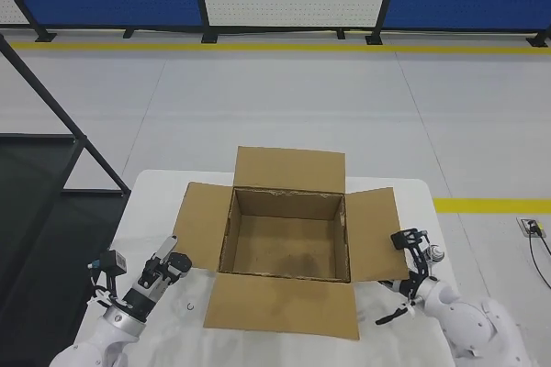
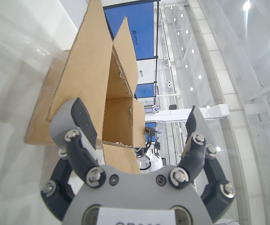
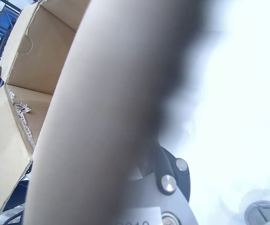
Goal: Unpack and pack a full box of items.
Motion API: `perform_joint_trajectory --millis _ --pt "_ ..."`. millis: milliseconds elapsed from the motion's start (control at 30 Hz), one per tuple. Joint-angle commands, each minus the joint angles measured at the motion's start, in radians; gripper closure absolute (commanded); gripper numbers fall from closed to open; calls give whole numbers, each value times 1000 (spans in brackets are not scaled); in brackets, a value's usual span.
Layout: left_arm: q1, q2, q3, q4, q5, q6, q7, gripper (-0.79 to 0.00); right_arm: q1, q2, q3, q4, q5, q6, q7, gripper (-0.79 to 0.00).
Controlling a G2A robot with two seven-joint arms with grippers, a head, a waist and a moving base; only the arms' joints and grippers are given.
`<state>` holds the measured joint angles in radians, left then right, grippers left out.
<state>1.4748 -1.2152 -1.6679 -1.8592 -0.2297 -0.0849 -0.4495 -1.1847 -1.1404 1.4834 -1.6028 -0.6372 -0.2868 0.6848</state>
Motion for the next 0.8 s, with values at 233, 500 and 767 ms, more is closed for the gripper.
perform_joint_trajectory --millis 233,500,767 --pt "0 0 0 0 0 0 0 -785 -159 29 172 -198 -75 5 8 -785" --pt "0 0 0 0 0 0 0 -785 -338 58 379 -364 -222 -99 72 -785" --pt "0 0 0 0 0 0 0 -785 -359 67 407 -378 -274 -141 122 -785"
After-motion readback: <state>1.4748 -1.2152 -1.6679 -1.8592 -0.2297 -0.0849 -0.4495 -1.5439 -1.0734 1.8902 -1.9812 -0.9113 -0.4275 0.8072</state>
